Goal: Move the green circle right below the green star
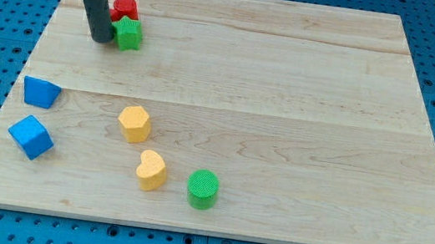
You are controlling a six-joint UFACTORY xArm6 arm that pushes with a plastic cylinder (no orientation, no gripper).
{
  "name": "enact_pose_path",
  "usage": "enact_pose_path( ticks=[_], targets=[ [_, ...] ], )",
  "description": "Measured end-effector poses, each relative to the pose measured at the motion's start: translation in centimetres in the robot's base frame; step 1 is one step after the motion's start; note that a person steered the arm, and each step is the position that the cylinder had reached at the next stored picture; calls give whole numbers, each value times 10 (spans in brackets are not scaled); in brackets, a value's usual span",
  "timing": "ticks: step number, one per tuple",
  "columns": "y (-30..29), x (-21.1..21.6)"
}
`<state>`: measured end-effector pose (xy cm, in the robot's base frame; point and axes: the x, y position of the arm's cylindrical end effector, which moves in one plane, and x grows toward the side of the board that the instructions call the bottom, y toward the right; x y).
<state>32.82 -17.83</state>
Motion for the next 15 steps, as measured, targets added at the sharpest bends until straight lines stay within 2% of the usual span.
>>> enact_pose_path(
  ticks=[1,2,3,4,5,6,7,8,9,10,11,12,13,14,15],
  targets=[
    [136,11],
    [205,67],
    [284,149],
    [311,239],
    [234,279],
    [155,268],
    [99,224],
    [101,176],
    [134,184],
    [104,228],
    [154,228],
    [159,187],
    [201,160],
    [224,152],
    [183,104]
  ],
)
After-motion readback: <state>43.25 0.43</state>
